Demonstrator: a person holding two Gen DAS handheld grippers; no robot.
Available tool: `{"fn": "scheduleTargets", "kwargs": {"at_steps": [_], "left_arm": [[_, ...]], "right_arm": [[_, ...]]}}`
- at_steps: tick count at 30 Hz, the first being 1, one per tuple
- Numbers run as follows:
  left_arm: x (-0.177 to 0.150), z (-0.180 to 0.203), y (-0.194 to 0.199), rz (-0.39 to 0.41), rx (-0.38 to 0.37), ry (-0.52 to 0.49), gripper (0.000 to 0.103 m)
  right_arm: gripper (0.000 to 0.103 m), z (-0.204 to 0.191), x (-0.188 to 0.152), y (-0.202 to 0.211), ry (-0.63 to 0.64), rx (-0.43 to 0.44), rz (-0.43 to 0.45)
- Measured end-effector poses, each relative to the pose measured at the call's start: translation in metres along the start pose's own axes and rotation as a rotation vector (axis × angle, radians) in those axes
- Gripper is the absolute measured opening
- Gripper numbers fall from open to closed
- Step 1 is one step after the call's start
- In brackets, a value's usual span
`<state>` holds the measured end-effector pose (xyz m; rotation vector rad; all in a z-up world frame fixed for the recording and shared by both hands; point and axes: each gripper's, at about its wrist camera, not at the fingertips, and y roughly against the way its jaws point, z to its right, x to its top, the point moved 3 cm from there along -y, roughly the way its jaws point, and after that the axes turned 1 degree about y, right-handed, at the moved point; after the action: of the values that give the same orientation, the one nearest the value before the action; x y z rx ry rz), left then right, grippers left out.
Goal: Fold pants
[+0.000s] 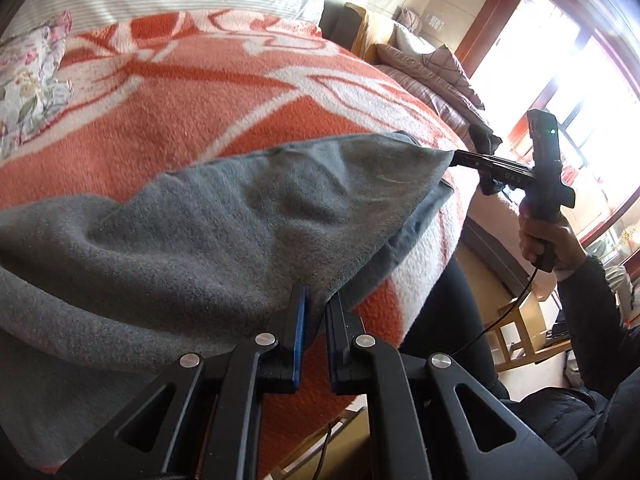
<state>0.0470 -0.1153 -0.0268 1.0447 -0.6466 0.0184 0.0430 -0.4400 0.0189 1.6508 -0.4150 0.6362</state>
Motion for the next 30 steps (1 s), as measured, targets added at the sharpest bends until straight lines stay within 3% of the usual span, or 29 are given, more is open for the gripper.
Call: {"fn": "scheduleTargets", "kwargs": {"at_steps": [6, 14, 18, 19, 23, 26, 30], "left_arm": [[-0.018, 0.002, -0.023, -0.046, -0.005, 0.004, 0.008], [-0.034, -0.017, -0.054, -0.086, -0.031, 0.085, 0.008], [-0.033, -0.022, -0.053, -0.085, -0.057, 0.12, 0.012], [-0.032, -0.022, -0.051, -0.083, -0.056, 0.123, 0.017], [-0.029, -0.022, -0.039, -0.059, -0.055, 0.136, 0.05], [-0.028, -0.027, -0.024, -0.019, -0.058, 0.161, 0.051], [-0.028, -0.043, -0.005, 0.025, -0.035, 0.212, 0.051]], "right_arm": [[0.013, 0.005, -0.026, -0.01, -0.031, -0.027, -0.051], [0.013, 0.009, -0.047, -0.03, -0.061, -0.029, -0.117], [0.02, 0.006, -0.046, -0.023, -0.053, -0.041, -0.123], [0.022, 0.004, -0.045, -0.02, -0.047, -0.043, -0.12], [0.053, -0.01, -0.038, 0.0, -0.045, -0.021, -0.075], [0.056, -0.023, -0.03, 0.009, -0.03, -0.009, -0.042], [0.056, -0.053, -0.015, 0.007, -0.022, 0.082, -0.02]]}}
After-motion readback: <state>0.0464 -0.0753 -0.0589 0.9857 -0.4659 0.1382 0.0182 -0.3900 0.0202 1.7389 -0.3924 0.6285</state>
